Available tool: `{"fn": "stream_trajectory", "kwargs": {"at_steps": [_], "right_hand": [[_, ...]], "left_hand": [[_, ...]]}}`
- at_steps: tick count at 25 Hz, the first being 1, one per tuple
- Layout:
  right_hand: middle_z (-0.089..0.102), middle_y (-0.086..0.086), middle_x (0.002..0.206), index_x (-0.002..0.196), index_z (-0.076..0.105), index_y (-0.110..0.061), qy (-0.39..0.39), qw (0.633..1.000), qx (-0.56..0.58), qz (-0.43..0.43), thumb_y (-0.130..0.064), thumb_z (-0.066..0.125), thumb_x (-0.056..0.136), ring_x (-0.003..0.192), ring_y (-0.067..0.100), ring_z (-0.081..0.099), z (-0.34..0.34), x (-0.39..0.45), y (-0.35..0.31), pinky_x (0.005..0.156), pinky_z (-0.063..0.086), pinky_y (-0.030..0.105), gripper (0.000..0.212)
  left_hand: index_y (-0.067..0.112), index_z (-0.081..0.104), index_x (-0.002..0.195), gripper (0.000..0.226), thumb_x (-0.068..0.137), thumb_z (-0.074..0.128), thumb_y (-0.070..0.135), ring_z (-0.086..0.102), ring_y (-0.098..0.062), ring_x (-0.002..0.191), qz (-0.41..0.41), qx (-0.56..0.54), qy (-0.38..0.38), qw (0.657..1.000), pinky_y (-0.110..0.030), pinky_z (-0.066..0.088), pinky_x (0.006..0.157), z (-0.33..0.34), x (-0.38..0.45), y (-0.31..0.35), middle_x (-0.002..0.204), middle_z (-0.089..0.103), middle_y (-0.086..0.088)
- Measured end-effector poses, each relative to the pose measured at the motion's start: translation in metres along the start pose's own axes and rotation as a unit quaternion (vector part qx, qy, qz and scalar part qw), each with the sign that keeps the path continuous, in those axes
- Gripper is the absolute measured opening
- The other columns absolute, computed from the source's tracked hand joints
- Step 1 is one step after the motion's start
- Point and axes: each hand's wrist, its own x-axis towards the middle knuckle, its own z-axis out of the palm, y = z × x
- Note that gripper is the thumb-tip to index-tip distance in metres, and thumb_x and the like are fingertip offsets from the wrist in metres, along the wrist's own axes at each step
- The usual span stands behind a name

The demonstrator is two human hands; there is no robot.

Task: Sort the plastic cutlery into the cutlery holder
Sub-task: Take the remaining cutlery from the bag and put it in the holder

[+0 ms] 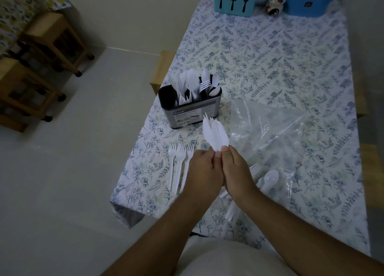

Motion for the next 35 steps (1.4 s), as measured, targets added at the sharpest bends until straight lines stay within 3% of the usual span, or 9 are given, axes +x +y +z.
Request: {"fn": "stream_trajectory", "kwargs": {"at_steps": [3, 5, 9, 11, 16, 21, 26, 30, 35], "right_hand": [[0.069, 0.003, 0.097, 0.106, 0.066, -0.013, -0.040, 0.998, 0.006, 0.037, -0.027, 0.038, 0.108, 0.089, 0.010, 0.065, -0.004, -0.001, -0.002, 0.065, 0.048, 0.012, 0.031], [0.071, 0.000, 0.107, 0.114, 0.067, -0.020, -0.083, 0.996, -0.013, 0.043, -0.032, 0.040, 0.108, 0.100, 0.011, 0.066, -0.008, 0.003, 0.002, 0.080, 0.050, 0.021, 0.030], [0.070, 0.010, 0.103, 0.103, 0.067, -0.015, -0.129, 0.986, -0.106, 0.005, -0.030, 0.047, 0.106, 0.099, 0.024, 0.070, -0.013, 0.017, -0.003, 0.088, 0.056, 0.041, 0.025], [0.067, 0.010, 0.106, 0.098, 0.070, -0.016, -0.139, 0.983, -0.116, -0.036, -0.026, 0.053, 0.103, 0.099, 0.026, 0.071, -0.013, 0.022, -0.011, 0.092, 0.058, 0.050, 0.021], [0.076, 0.001, 0.103, 0.091, 0.078, -0.042, -0.139, 0.971, -0.104, -0.166, -0.026, 0.063, 0.095, 0.099, 0.022, 0.073, -0.001, 0.035, -0.069, 0.091, 0.059, 0.053, 0.022], [0.074, 0.006, 0.099, 0.092, 0.079, -0.031, -0.105, 0.954, -0.107, -0.259, -0.022, 0.067, 0.096, 0.093, 0.026, 0.071, 0.028, 0.062, -0.149, 0.087, 0.058, 0.049, 0.015], [0.072, -0.001, 0.104, 0.104, 0.078, -0.020, -0.081, 0.950, -0.127, -0.273, -0.027, 0.068, 0.094, 0.100, 0.018, 0.069, 0.055, 0.097, -0.181, 0.094, 0.056, 0.044, 0.016], [0.074, -0.001, 0.106, 0.108, 0.076, -0.018, -0.065, 0.955, -0.163, -0.240, -0.028, 0.073, 0.092, 0.102, 0.015, 0.068, 0.063, 0.113, -0.177, 0.095, 0.054, 0.036, 0.019], [0.078, -0.007, 0.099, 0.112, 0.076, -0.025, -0.082, 0.952, -0.216, -0.203, -0.025, 0.078, 0.087, 0.096, 0.011, 0.072, 0.065, 0.115, -0.167, 0.091, 0.057, 0.037, 0.025]], "left_hand": [[0.012, 0.060, 0.073, 0.036, 0.098, 0.047, 0.035, 0.065, -0.023, 0.073, -0.006, -0.012, -0.016, 1.000, -0.039, 0.061, 0.073, -0.005, 0.006, -0.014, 0.080, 0.061, -0.010], [0.011, 0.067, 0.079, 0.038, 0.093, 0.047, 0.040, 0.070, -0.028, 0.080, -0.019, -0.019, -0.024, 0.999, -0.049, 0.061, 0.078, -0.013, 0.008, -0.019, 0.082, 0.066, -0.012], [0.019, 0.067, 0.074, 0.029, 0.099, 0.055, 0.029, 0.066, -0.006, 0.068, -0.009, 0.011, -0.034, 0.999, -0.028, 0.057, 0.067, -0.033, 0.010, -0.017, 0.069, 0.066, 0.003], [0.030, 0.052, 0.061, 0.041, 0.101, 0.058, 0.020, 0.053, 0.004, 0.056, 0.018, 0.056, -0.016, 0.998, -0.009, 0.037, 0.054, -0.047, 0.010, -0.008, 0.059, 0.052, 0.011], [0.037, 0.053, 0.070, 0.038, 0.099, 0.060, 0.013, 0.054, 0.010, 0.069, 0.136, 0.078, 0.069, 0.985, -0.005, 0.035, 0.059, -0.092, 0.025, 0.016, 0.065, 0.053, 0.021], [0.007, 0.074, 0.099, 0.018, 0.100, 0.060, 0.018, 0.068, -0.017, 0.079, 0.222, 0.068, 0.125, 0.965, -0.034, 0.054, 0.067, -0.158, 0.071, 0.040, 0.085, 0.074, -0.002], [0.009, 0.074, 0.100, 0.015, 0.100, 0.060, 0.013, 0.065, -0.018, 0.076, 0.232, 0.036, 0.149, 0.961, -0.032, 0.052, 0.066, -0.184, 0.117, 0.036, 0.082, 0.072, -0.002], [0.004, 0.069, 0.090, 0.013, 0.098, 0.060, 0.006, 0.057, -0.002, 0.077, 0.235, 0.021, 0.140, 0.962, -0.010, 0.042, 0.067, -0.175, 0.135, 0.018, 0.081, 0.065, 0.001], [0.000, 0.064, 0.083, 0.019, 0.099, 0.060, 0.010, 0.057, -0.022, 0.076, 0.223, 0.042, 0.122, 0.966, -0.028, 0.047, 0.067, -0.165, 0.141, -0.011, 0.078, 0.062, -0.008]]}}
